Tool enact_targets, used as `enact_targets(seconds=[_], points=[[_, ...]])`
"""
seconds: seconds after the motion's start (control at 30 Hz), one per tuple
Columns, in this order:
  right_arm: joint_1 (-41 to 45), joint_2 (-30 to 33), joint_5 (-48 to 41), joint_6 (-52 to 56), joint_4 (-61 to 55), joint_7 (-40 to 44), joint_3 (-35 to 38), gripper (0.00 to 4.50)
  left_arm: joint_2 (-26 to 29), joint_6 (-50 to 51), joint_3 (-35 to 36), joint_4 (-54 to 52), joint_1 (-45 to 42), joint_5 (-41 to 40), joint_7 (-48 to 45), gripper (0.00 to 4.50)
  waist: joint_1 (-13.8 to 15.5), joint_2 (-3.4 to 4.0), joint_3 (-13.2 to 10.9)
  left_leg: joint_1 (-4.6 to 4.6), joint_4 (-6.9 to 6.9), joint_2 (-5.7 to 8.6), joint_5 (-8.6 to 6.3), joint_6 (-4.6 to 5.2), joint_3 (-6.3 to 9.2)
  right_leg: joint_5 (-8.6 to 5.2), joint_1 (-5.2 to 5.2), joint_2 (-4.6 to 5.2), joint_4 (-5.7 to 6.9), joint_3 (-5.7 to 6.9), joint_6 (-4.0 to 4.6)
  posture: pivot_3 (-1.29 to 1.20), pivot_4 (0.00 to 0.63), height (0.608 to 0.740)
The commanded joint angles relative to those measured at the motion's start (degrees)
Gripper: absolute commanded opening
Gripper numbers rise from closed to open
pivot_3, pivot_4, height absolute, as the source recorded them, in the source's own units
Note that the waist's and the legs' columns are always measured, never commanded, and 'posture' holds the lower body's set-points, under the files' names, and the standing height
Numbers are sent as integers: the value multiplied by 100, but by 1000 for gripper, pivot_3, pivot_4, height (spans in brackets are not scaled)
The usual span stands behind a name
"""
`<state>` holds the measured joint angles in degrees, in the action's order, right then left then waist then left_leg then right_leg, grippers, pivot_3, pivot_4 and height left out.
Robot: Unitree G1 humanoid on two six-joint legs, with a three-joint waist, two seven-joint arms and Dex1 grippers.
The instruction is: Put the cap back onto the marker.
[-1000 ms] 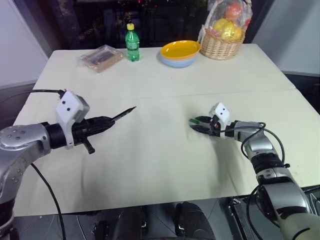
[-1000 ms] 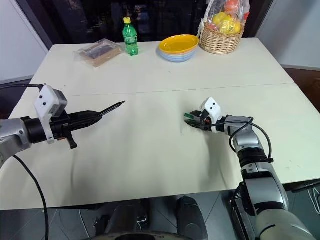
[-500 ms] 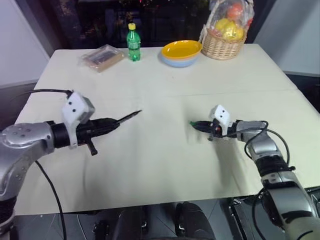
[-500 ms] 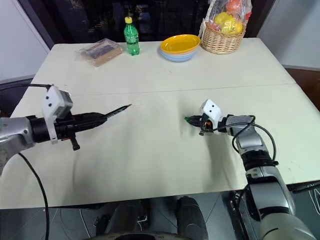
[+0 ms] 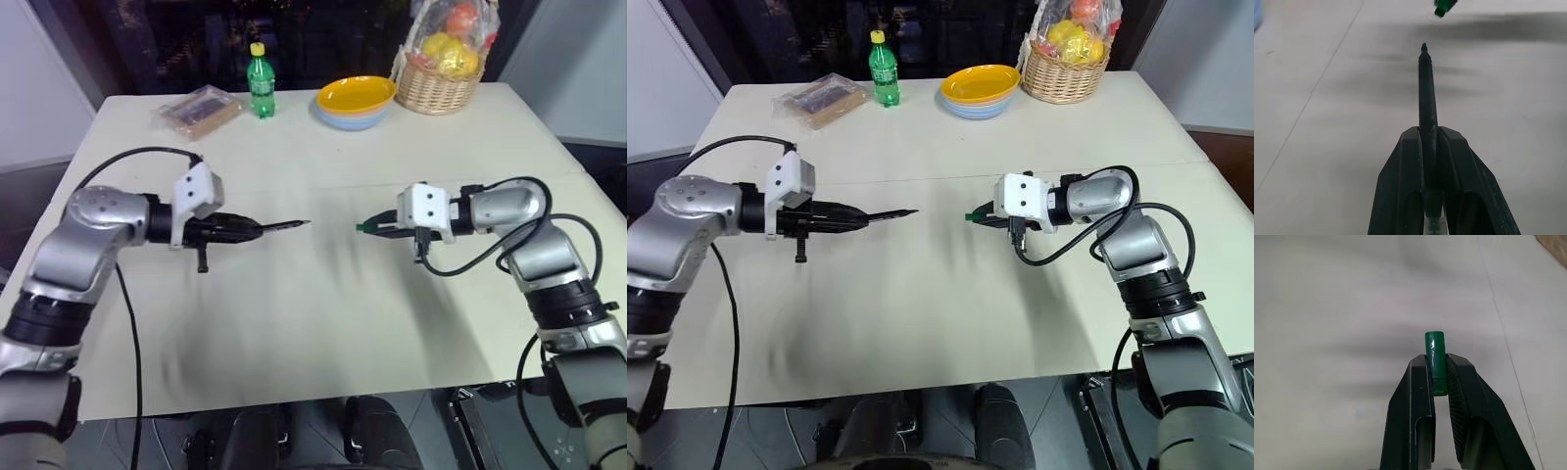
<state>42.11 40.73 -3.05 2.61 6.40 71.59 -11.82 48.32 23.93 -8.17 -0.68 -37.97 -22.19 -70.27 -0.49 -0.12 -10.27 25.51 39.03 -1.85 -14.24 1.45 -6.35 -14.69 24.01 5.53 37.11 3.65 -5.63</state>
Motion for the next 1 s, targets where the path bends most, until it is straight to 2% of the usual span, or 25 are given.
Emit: enact_targets(seconds=[0.03, 0.3, 0.63, 1.0], points=[[251, -88, -134, 72, -188, 63, 8, 33, -81, -291, -56, 97, -271, 206, -187, 0, -18, 0, 0, 0, 0, 0, 0, 0, 0, 0, 0, 0, 0, 0, 0, 0, 150, 740], [409, -206, -202, 198, -165, 137, -30, 33, -232, -675, -82, 173, -332, 544, -239, 0, -13, 0, 0, 0, 0, -1, 0, 1, -2, -2, 5, 0, 7, -2, -3, 0, 150, 740], [454, -346, -568, 877, -347, 256, 3, 33, -352, -720, -28, 79, -303, 602, -178, 0, -15, 0, 0, 0, 0, -2, 0, 1, -1, -2, 5, 0, 10, -3, -3, 0, 150, 740], [508, -406, -724, 1171, -259, 219, 9, 33, -418, -669, -23, -53, -302, 560, -137, 0, -15, 0, 0, 0, 0, -2, 0, 2, -1, -2, 5, 0, 11, -3, -3, 0, 150, 740]])
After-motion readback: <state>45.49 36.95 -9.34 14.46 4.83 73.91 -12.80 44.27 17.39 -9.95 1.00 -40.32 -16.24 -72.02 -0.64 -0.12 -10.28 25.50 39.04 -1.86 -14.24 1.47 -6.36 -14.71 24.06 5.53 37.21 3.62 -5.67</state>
